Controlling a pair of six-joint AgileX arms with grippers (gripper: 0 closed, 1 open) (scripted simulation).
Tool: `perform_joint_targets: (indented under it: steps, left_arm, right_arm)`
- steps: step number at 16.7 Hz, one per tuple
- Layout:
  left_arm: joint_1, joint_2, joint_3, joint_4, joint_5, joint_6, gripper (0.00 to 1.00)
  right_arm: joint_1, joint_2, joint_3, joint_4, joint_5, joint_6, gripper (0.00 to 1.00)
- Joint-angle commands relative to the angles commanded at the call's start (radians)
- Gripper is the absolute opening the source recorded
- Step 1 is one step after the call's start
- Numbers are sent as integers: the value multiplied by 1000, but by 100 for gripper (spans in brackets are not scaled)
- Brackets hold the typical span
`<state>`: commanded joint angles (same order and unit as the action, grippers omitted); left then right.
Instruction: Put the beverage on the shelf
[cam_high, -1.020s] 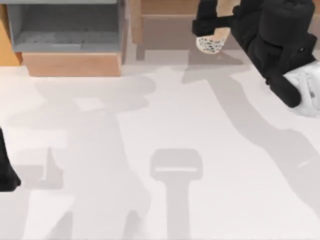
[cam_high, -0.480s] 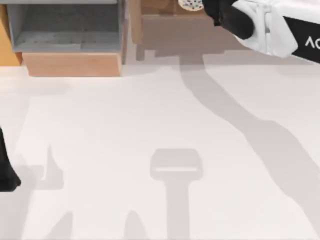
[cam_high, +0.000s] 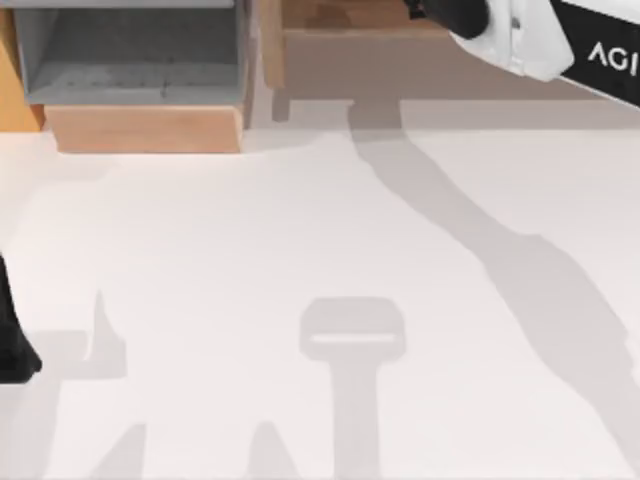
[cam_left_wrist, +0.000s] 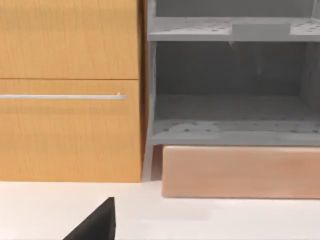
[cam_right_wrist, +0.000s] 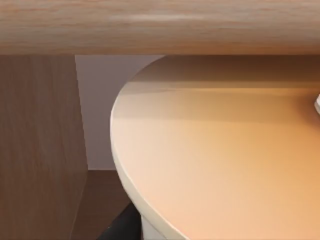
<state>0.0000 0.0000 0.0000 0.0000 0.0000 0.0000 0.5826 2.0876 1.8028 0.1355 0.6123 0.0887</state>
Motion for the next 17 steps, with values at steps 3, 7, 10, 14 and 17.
perform_joint_targets:
  steps: [3,7,10,14,17]
  left_arm:
    - [0,0,0,0,0,0,100]
    - [0,0,0,0,0,0,100]
    - [0,0,0,0,0,0,100]
    - [0,0,0,0,0,0,100]
    - [0,0,0,0,0,0,100]
  right_arm:
    - [-4,-6,-5,0,-1,3,0]
    - [22,-41,-58,-59,37,26,0]
    - [36,-48,-78,-91,52,14,0]
    - [6,21,-17,-50,26,-25,0]
    - [-29,100,57,19,-14,-26,0]
